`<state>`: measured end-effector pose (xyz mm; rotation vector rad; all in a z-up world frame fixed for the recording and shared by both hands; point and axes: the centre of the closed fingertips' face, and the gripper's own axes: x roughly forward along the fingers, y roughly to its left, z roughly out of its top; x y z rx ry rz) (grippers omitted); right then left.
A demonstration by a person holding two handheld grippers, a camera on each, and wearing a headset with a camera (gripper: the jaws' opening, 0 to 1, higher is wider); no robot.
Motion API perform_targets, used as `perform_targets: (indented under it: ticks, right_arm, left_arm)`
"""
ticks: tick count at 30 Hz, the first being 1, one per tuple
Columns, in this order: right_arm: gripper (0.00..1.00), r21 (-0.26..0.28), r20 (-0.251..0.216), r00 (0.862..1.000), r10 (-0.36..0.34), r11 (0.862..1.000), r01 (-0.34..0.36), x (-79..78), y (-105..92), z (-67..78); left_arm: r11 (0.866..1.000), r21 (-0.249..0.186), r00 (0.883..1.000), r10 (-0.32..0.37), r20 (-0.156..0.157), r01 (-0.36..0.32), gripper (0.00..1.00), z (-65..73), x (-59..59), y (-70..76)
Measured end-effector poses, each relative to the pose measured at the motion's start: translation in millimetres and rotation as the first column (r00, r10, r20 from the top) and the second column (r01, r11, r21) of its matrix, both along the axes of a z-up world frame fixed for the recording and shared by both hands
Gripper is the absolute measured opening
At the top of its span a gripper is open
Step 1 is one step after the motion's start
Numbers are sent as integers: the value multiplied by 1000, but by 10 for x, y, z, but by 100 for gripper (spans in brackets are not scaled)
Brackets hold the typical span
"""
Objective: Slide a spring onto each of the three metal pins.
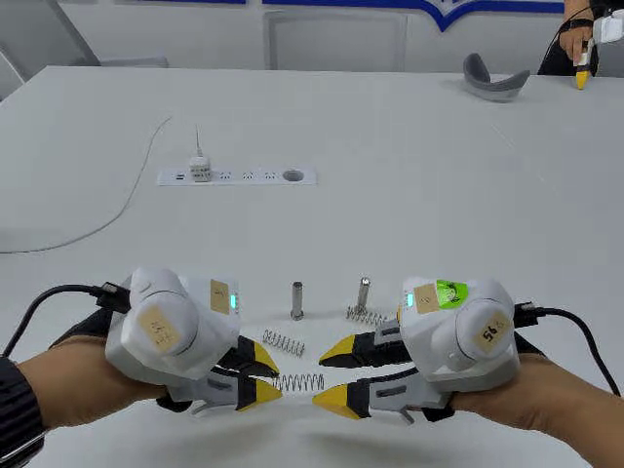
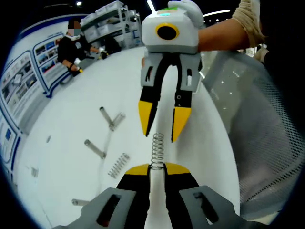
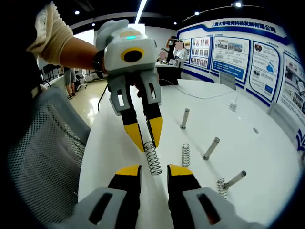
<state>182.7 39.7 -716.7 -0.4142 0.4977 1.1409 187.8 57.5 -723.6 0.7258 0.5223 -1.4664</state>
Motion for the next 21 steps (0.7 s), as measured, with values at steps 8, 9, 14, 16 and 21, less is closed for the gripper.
perform_targets:
  ticks: [8,9,14,16,21]
  right_arm:
    - [15,-19,9,1000,16,1000,-16,-15,-9,-38]
    - [14,-20,11,1000,17,1000,-17,-14,-11,-40]
    - [13,-22,17,1000,18,1000,-18,-17,-26,-47]
    - [13,-23,17,1000,18,1000,-17,-18,-31,-59]
    - [12,-27,14,1000,12,1000,-12,-20,-43,-87]
  left_arm:
    - [1000,-19,1000,-10,-4,10,10,69,-33,-47]
    - [1000,-21,1000,-10,-8,10,10,76,-36,-51]
    - [999,-36,1000,-9,-23,8,10,120,-46,-64]
    - [999,-45,999,-8,-31,7,10,142,-49,-71]
    - [996,-84,999,-2,-54,-2,10,243,-63,-119]
